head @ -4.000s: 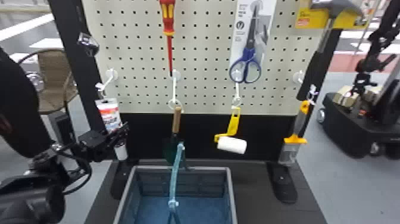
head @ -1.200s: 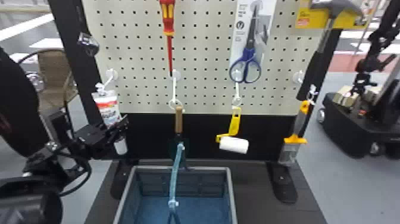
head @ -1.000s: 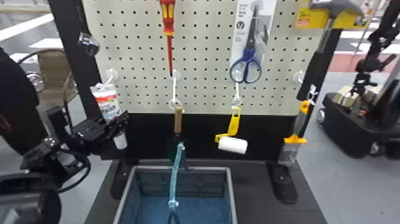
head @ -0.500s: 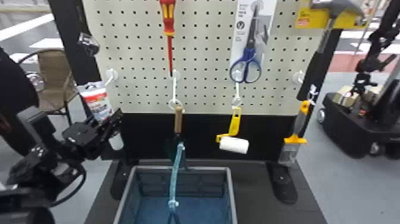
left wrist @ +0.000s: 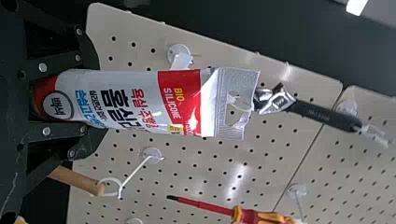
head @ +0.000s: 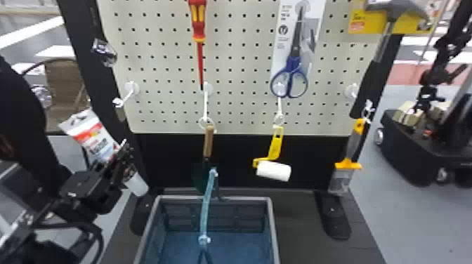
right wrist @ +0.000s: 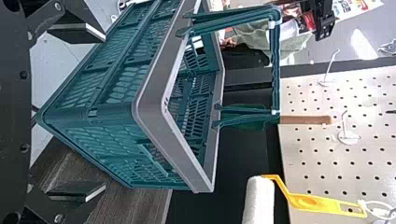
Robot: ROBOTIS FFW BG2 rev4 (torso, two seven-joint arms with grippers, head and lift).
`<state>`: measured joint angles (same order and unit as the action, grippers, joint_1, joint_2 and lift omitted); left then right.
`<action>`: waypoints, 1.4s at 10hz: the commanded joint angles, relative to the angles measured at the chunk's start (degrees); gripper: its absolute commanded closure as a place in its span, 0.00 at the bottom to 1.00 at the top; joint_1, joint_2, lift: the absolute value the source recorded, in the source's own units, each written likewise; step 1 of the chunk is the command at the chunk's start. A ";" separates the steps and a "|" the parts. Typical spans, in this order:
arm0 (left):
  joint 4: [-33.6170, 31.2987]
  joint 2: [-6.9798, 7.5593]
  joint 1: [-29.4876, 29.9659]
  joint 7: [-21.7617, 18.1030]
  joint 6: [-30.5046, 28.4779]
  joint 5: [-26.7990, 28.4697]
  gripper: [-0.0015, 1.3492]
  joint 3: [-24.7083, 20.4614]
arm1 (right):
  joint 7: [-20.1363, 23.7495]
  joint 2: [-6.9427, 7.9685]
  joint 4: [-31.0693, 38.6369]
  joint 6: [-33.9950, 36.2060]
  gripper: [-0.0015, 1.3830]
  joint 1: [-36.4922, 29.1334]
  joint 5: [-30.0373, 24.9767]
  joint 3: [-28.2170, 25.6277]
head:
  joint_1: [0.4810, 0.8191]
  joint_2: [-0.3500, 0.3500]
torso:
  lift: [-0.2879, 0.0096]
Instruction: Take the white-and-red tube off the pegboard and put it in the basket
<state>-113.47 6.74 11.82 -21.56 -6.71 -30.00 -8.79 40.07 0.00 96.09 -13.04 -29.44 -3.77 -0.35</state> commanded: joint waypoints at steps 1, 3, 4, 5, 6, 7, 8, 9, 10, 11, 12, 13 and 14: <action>-0.51 -1.02 3.22 2.48 1.26 -6.12 0.79 1.67 | 0.00 0.05 0.03 0.03 0.13 0.00 -0.01 0.00 | 0.20 0.50 | 0.63; -0.51 -1.38 5.81 5.03 1.88 -10.60 0.79 3.17 | 0.00 0.05 0.03 0.03 0.13 0.00 -0.01 0.00 | 0.20 0.50 | 0.63; -0.37 -1.38 6.30 5.65 1.79 -12.19 0.79 3.70 | 0.00 0.05 0.03 0.03 0.13 0.00 0.08 0.00 | 0.20 0.50 | 0.63; 0.47 -1.38 6.30 5.74 0.73 -12.98 0.79 4.22 | 0.00 0.05 0.03 0.03 0.13 0.00 -0.01 0.00 | 0.20 0.50 | 0.63; 1.46 -1.20 6.05 5.65 -1.03 -13.68 0.79 4.93 | 0.00 0.05 -0.11 0.03 0.13 0.00 -0.01 0.00 | 0.20 0.50 | 0.63; 3.01 -0.85 5.44 5.12 -3.75 -14.30 0.79 5.54 | 0.00 0.05 -0.11 0.03 0.13 0.12 0.08 0.00 | 0.20 0.50 | 0.63; 5.11 -0.23 4.58 3.98 -5.24 -15.35 0.79 6.77 | 0.00 0.05 -0.25 0.03 0.13 0.12 0.08 0.00 | 0.20 0.50 | 0.63; 7.65 0.21 3.72 3.19 -5.24 -16.58 0.79 8.27 | 0.00 0.05 -0.25 0.03 0.13 0.24 0.08 0.00 | 0.20 0.50 | 0.63; 9.33 0.12 2.85 2.13 -5.33 -16.84 0.79 9.06 | 0.00 0.05 -0.25 0.03 0.13 0.24 0.08 0.00 | 0.20 0.50 | 0.63; 10.46 -0.06 2.24 1.52 -6.39 -17.20 0.79 9.41 | 0.00 0.05 -0.39 0.03 0.13 0.37 0.17 0.09 | 0.20 0.50 | 0.63; 11.16 -0.14 1.99 0.99 -7.44 -17.20 0.79 9.50 | 0.00 0.05 -0.39 0.03 0.13 0.49 0.26 0.35 | 0.20 0.50 | 0.63; 12.15 -0.23 1.75 0.64 -7.35 -17.37 0.79 9.94 | 0.00 0.05 -0.39 0.03 0.13 0.49 0.34 0.35 | 0.20 0.50 | 0.63; 13.83 -0.41 0.89 -0.42 -6.47 -17.37 0.80 10.55 | 0.00 0.05 -0.39 0.03 0.13 0.49 0.34 0.35 | 0.20 0.50 | 0.63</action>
<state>-100.67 6.45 13.18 -21.88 -13.62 -47.33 1.38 40.07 0.00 95.70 -13.01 -28.95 -3.45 0.00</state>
